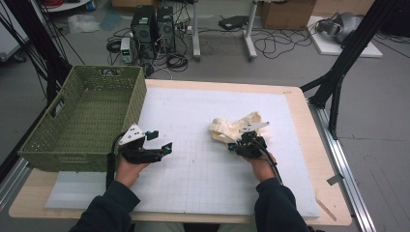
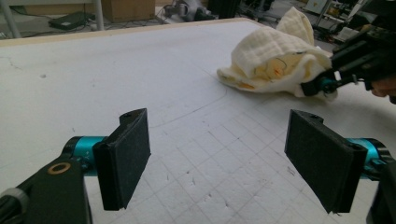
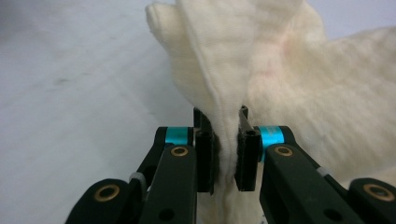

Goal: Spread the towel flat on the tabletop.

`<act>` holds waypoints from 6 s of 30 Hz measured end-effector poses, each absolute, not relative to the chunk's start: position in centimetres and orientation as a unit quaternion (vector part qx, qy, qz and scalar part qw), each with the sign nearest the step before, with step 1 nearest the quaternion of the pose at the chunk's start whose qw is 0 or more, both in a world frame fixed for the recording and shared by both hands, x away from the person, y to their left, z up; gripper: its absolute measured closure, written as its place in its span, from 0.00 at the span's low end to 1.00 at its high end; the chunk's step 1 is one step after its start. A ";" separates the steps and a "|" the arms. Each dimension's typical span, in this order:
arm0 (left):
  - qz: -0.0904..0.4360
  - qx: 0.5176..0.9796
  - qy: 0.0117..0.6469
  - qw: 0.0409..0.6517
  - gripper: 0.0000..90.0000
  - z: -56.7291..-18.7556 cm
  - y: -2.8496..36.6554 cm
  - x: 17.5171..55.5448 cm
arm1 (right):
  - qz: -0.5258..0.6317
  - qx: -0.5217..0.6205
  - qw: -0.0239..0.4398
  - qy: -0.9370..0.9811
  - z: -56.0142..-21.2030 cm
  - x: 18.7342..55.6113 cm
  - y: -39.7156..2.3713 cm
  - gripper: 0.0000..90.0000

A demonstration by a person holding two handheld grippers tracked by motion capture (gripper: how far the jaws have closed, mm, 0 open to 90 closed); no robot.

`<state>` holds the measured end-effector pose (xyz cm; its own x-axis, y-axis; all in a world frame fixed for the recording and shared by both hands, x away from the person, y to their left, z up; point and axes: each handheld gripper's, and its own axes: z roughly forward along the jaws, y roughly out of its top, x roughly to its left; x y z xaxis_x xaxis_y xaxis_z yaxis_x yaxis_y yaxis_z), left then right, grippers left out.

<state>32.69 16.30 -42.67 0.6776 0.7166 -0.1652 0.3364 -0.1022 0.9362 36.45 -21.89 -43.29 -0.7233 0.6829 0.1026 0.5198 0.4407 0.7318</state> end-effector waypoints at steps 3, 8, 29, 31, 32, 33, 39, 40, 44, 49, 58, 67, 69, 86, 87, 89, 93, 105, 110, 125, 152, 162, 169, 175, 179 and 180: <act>0.171 0.720 0.366 0.563 0.25 -42.6 16.5 32.7 | 0.405 0.338 0.080 0.846 -42.9 35.2 -20.9 0.91; 0.172 0.721 0.366 0.563 0.25 -42.5 16.5 32.7 | 0.427 0.300 0.066 0.851 -42.0 32.9 -19.2 0.91; 0.170 0.723 0.364 0.561 0.25 -42.6 16.4 32.8 | 0.459 0.301 0.115 0.828 -39.4 32.4 -21.3 0.57; 0.170 0.724 0.365 0.560 0.25 -42.7 16.4 32.8 | 0.459 0.289 0.107 0.833 -39.4 32.2 -21.1 0.56; 0.170 0.724 0.365 0.560 0.25 -42.7 16.4 32.8 | 0.461 0.281 0.098 0.836 -39.4 32.1 -21.0 0.55; 0.170 0.724 0.365 0.561 0.25 -42.7 16.4 32.7 | 0.463 0.272 0.092 0.839 -39.4 31.9 -20.9 0.55; 0.169 0.725 0.363 0.560 0.25 -42.7 16.3 32.7 | 0.434 0.248 0.078 0.863 -40.2 31.5 -19.7 0.58; 0.169 0.724 0.363 0.561 0.25 -42.7 16.3 32.7 | 0.425 0.245 0.077 0.868 -40.4 31.6 -19.4 0.67; 0.169 0.725 0.363 0.561 0.25 -42.7 16.2 32.7 | 0.403 0.216 0.110 0.883 -40.4 32.0 -19.0 0.97; 0.167 0.725 0.362 0.561 0.25 -42.7 16.1 32.8 | 0.394 0.240 0.158 0.873 -39.2 35.0 -19.1 0.97; 0.165 0.727 0.362 0.559 0.26 -42.8 16.1 32.8 | 0.370 0.274 0.193 0.867 -39.6 41.0 -18.4 0.97; 0.159 0.734 0.358 0.556 0.26 -43.0 15.8 32.7 | 0.348 0.339 0.279 0.828 -39.5 43.7 -16.2 0.77; 0.156 0.737 0.355 0.554 0.27 -43.0 15.8 32.7 | 0.355 0.351 0.287 0.817 -39.4 43.6 -16.2 0.62; 0.153 0.743 0.348 0.550 0.31 -43.1 15.4 32.7 | 0.317 0.412 0.316 0.794 -37.7 41.4 -22.7 0.56; 0.151 0.743 0.348 0.551 0.31 -43.1 15.4 32.7 | 0.310 0.429 0.314 0.788 -37.7 41.4 -22.9 0.56; 0.150 0.745 0.347 0.549 0.32 -43.1 15.4 32.7 | 0.308 0.440 0.297 0.789 -38.0 41.6 -23.5 0.55; 0.150 0.747 0.344 0.549 0.33 -43.1 15.3 32.6 | 0.364 0.420 0.251 0.793 -38.2 41.3 -23.9 0.54; 0.137 0.766 0.316 0.543 0.44 -43.1 13.6 32.7 | 0.373 0.404 0.237 0.801 -38.8 36.6 -26.9 0.50; 0.126 0.774 0.304 0.540 0.44 -43.0 11.9 33.1 | 0.387 0.399 0.230 0.799 -39.5 34.5 -28.2 0.50; 0.101 0.827 0.277 0.478 0.49 -44.0 5.9 35.0 | 0.434 0.408 0.216 0.774 -41.9 30.6 -30.9 0.50; 0.170 0.768 0.381 0.486 0.94 -42.9 10.2 37.1 | 0.409 0.373 0.206 0.807 -42.2 33.5 -27.3 0.55; 0.195 0.754 0.422 0.465 0.94 -42.6 12.2 37.8 | 0.348 0.392 0.185 0.831 -44.1 37.0 -23.5 0.74; 0.201 0.751 0.435 0.454 0.94 -42.3 13.2 38.4 | 0.334 0.407 0.174 0.832 -43.8 36.3 -25.7 0.95; 0.207 0.752 0.438 0.446 0.94 -42.5 13.3 38.5 | 0.321 0.413 0.176 0.834 -43.3 33.5 -28.1 0.95; 0.203 0.754 0.442 0.442 0.94 -43.0 12.9 38.8 | 0.320 0.418 0.176 0.832 -43.1 31.3 -29.9 0.95; 0.204 0.755 0.441 0.439 0.94 -43.0 12.9 38.8 | 0.320 0.418 0.176 0.832 -43.1 30.8 -30.2 0.95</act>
<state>38.84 12.87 -43.04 0.5276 0.8458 -0.0796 0.4872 -0.2245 0.8440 30.81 -30.19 -43.13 -0.5891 0.8076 -0.0260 0.5824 0.4467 0.6792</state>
